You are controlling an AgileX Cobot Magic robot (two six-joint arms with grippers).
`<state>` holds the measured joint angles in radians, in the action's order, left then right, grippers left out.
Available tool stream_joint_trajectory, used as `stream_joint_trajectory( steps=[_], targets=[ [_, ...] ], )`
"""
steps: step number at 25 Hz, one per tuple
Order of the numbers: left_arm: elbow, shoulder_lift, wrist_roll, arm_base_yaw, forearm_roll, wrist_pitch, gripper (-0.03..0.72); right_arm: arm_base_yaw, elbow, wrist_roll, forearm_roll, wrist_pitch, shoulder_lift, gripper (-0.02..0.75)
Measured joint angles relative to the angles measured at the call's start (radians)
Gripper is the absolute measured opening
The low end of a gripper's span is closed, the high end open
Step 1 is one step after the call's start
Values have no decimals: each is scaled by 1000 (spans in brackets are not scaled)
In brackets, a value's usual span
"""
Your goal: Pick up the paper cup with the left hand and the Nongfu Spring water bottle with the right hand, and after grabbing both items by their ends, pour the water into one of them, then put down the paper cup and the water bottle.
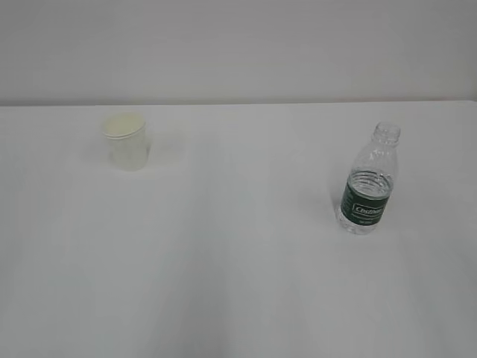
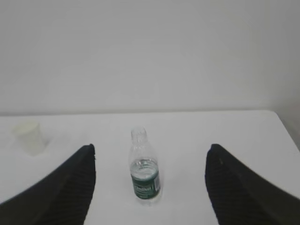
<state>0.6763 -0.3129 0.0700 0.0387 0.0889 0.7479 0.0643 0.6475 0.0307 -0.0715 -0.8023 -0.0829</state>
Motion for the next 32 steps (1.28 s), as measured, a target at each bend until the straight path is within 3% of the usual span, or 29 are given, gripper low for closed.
stream_joint_trajectory(
  steps=[6,11,22,26,32],
  targets=[
    [0,-91,0,0,37,-88,505,0,2,64,-161,175,-96,547],
    [0,-150,0,0,39,-246,505,0,2,107,-180,321,-174,547],
    [0,-274,-24,2,46,-397,503,0,-2,115,-187,440,-239,547],
    [0,-312,-27,42,93,-489,503,0,-40,115,-191,534,-245,547],
    [-19,-392,-30,133,30,-602,484,0,-153,116,-227,570,-248,547]
  ],
)
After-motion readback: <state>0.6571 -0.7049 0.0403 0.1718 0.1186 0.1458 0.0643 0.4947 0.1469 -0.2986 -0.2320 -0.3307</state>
